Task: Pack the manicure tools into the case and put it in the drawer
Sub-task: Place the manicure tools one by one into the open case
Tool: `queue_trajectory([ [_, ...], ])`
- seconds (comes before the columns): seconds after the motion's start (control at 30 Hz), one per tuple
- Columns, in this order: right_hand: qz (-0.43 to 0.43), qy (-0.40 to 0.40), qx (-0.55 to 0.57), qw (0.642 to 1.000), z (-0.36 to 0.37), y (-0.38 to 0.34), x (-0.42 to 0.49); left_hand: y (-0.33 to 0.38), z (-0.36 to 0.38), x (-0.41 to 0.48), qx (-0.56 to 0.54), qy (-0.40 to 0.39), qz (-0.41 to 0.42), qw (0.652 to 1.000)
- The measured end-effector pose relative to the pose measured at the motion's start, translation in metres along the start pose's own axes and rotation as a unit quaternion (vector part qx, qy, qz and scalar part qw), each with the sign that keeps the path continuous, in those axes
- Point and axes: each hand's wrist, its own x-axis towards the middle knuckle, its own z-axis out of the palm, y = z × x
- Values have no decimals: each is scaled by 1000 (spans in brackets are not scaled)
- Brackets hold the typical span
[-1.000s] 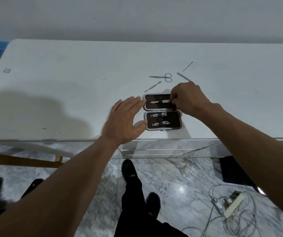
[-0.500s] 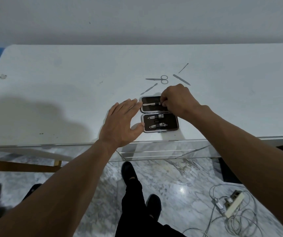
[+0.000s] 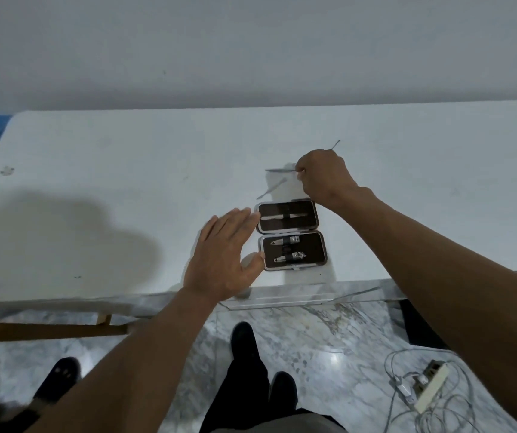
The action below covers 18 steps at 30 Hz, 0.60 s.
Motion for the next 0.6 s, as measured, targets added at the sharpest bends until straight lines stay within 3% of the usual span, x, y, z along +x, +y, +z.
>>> queue_trajectory([
  [0.2,21,-39,-17,999,-9,-4,34,-1,-1,2,2,-5,10,1000],
  [0.6,-16,-86,-93,992,-15,-14,32,-2,-1,4,0,3,14,1000],
])
